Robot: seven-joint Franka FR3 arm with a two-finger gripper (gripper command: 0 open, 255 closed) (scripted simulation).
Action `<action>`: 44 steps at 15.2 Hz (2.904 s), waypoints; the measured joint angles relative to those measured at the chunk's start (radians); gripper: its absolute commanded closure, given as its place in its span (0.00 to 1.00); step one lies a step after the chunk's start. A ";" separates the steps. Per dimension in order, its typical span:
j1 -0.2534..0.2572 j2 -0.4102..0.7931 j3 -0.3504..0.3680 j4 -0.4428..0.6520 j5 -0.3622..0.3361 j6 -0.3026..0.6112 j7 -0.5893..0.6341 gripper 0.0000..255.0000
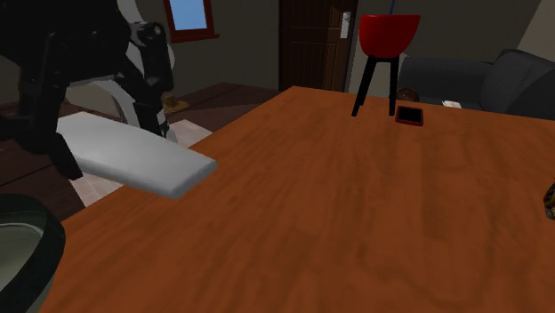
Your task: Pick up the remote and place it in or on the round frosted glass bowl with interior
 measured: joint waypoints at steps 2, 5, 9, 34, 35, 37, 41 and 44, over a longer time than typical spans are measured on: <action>-0.025 -0.012 -0.020 -0.024 0.000 0.011 -0.045 1.00; -0.062 -0.012 -0.049 -0.019 0.003 0.007 -0.112 1.00; -0.115 -0.008 -0.089 -0.016 0.009 0.007 -0.207 1.00; -0.180 0.064 -0.130 -0.112 0.042 0.171 -0.328 0.00; -0.180 0.064 -0.130 -0.112 0.042 0.172 -0.328 0.00; -0.180 0.064 -0.130 -0.112 0.042 0.172 -0.328 0.00; -0.180 0.062 -0.131 -0.101 0.040 0.158 -0.329 0.00; -0.180 0.047 -0.133 -0.043 0.034 0.087 -0.325 0.00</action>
